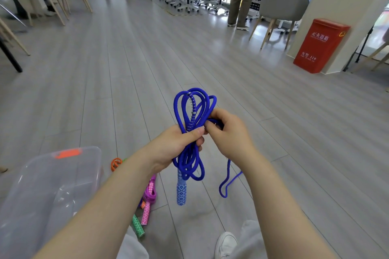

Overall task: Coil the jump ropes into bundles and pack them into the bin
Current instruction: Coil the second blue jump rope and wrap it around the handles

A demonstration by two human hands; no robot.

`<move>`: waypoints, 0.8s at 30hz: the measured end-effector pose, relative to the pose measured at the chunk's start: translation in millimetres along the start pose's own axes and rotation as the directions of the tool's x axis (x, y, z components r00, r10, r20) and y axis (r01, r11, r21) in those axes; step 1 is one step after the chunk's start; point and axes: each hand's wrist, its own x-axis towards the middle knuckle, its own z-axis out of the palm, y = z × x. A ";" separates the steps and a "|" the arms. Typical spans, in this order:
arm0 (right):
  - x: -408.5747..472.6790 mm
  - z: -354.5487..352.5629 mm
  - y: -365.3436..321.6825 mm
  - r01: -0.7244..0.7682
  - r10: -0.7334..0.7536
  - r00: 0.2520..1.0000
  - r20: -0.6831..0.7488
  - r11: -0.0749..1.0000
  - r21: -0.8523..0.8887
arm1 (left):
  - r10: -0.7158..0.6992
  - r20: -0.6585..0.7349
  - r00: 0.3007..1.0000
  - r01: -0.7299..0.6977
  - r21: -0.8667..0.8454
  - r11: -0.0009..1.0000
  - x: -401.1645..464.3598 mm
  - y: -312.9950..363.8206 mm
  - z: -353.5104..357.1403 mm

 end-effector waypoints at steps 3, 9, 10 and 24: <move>0.8 -1.8 1.5 0.011 -0.011 1.000 0.017 0.999 -0.030 | -0.026 -0.017 1.000 0.027 0.041 0.999 0.6 -1.2 -4.8; 4.6 -17.8 10.3 -0.079 0.076 0.996 -0.039 0.995 -0.062 | 0.016 -0.363 0.932 -0.054 -0.095 0.994 9.1 0.3 -26.0; 4.8 -22.8 12.5 -0.097 0.094 0.994 -0.061 0.994 -0.050 | 0.021 -0.484 0.875 -0.098 -0.134 0.986 11.5 0.5 -34.4; 3.3 -12.3 -3.3 -0.096 0.133 0.983 -0.129 0.960 0.263 | 0.034 -0.329 0.944 -0.077 -0.119 0.990 5.3 3.8 -7.5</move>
